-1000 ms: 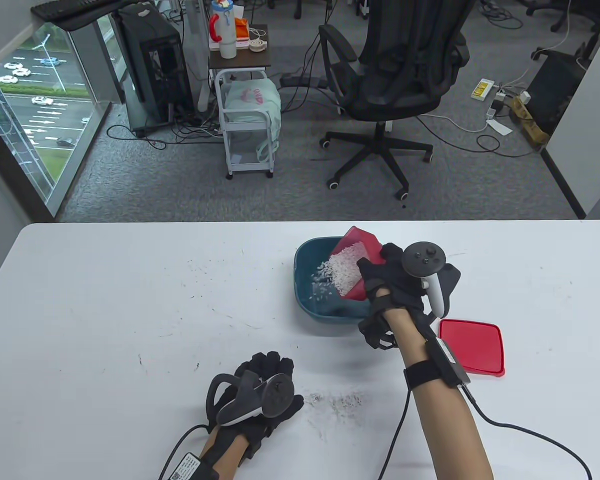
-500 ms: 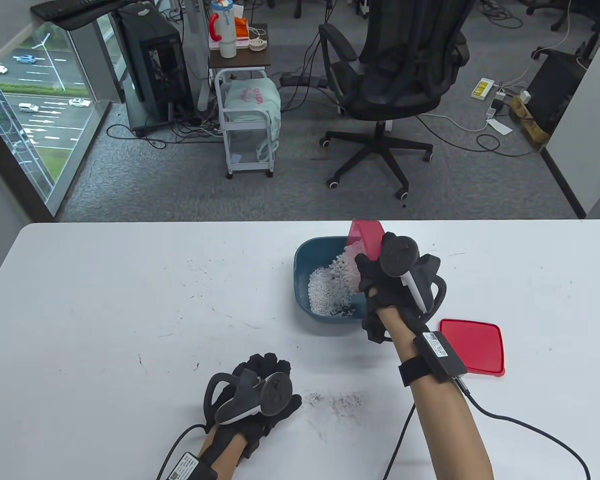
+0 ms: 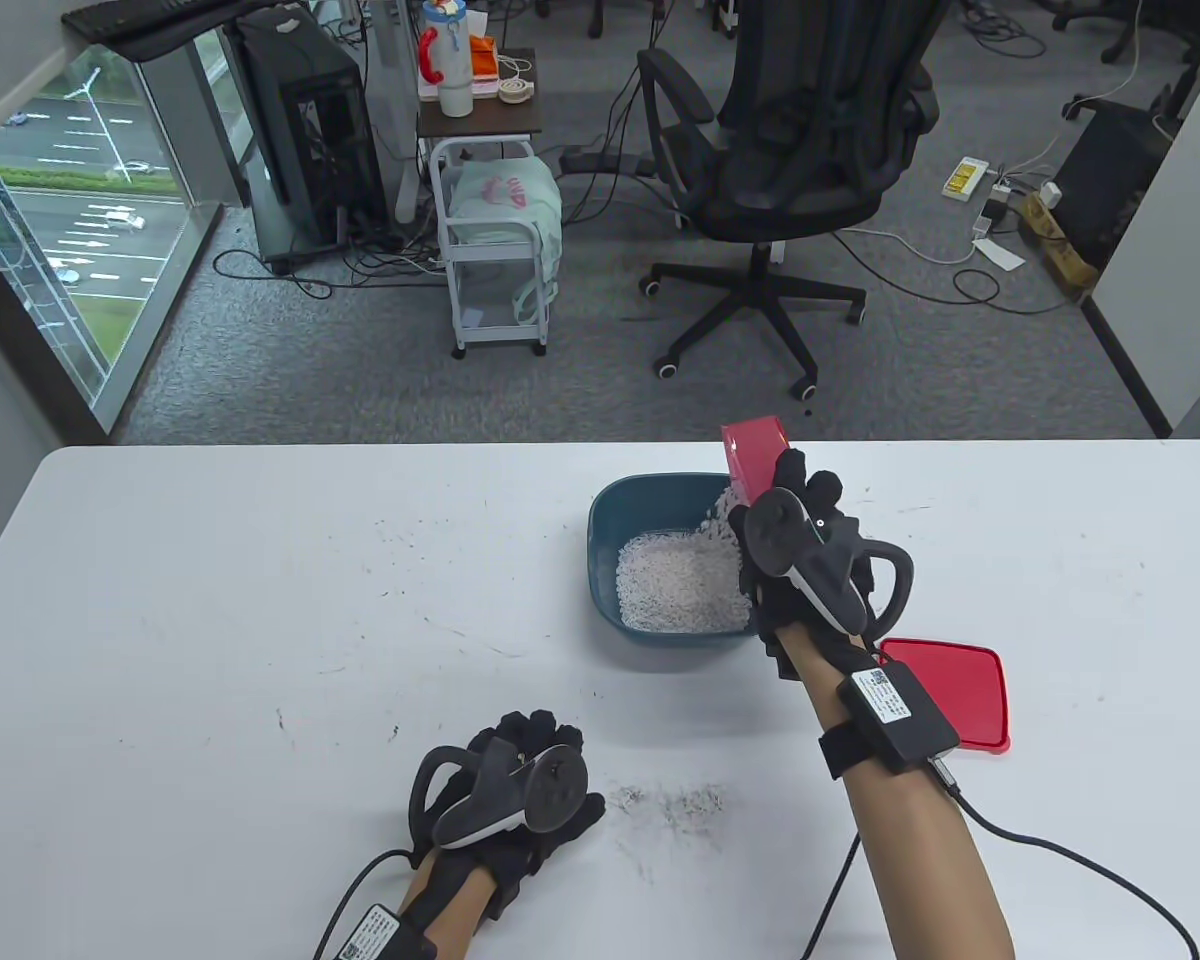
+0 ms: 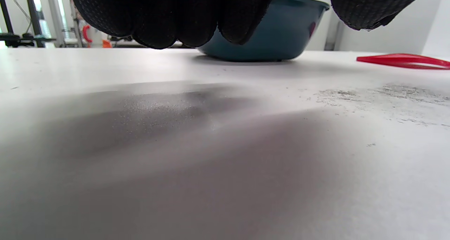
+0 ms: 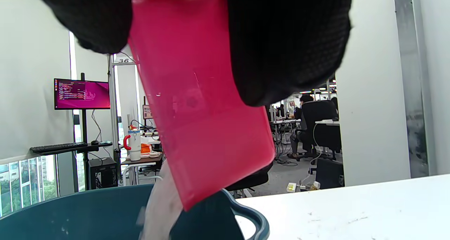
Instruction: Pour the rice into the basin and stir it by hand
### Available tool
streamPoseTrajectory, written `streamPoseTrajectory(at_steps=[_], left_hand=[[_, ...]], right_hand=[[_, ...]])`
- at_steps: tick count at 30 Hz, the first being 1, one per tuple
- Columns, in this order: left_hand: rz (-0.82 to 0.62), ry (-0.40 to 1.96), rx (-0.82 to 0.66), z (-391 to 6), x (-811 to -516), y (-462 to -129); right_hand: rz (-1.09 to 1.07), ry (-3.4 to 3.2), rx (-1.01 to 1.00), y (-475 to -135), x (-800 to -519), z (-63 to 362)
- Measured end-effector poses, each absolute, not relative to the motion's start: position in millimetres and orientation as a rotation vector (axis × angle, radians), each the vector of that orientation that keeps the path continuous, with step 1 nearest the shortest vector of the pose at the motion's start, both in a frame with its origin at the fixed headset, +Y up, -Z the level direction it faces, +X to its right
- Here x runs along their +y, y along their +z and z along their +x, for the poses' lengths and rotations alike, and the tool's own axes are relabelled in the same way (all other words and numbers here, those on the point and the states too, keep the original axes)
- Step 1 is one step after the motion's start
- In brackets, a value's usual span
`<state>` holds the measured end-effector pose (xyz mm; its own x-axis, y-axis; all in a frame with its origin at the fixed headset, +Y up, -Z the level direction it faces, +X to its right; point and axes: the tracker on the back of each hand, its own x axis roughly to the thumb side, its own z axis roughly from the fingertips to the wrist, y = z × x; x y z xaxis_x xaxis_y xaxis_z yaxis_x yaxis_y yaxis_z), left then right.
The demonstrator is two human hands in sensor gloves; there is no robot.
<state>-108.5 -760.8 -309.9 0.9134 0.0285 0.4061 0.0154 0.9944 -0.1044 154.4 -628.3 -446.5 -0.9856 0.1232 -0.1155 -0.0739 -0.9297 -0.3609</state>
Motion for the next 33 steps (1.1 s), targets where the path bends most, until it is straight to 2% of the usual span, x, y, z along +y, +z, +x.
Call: streamPoseTrajectory(at_steps=[9,22,28,31,33], left_hand=[[-0.108,0.002,-0.420,-107.8,-760.2,-309.4],[-0.112,-0.002,-0.419,-107.5,-759.9,-309.1],[-0.109,-0.005,-0.422,-107.0,-759.3,-309.0],[-0.110,-0.007,-0.422,-106.8,-759.5,-309.0],[-0.109,-0.008,-0.422,-106.9,-759.2,-308.8]], right_hand=[[-0.001,3.083,-0.627,-438.4,-627.8,146.5],[0.293,3.051,-0.610,-436.0,-634.8,148.2],[0.150,2.984,-0.751,-441.5,-655.1,174.3],[0.141,3.151,-0.606,-448.6,-671.3,176.5],[0.176,3.120,-0.749,-443.6,-669.9,176.9]])
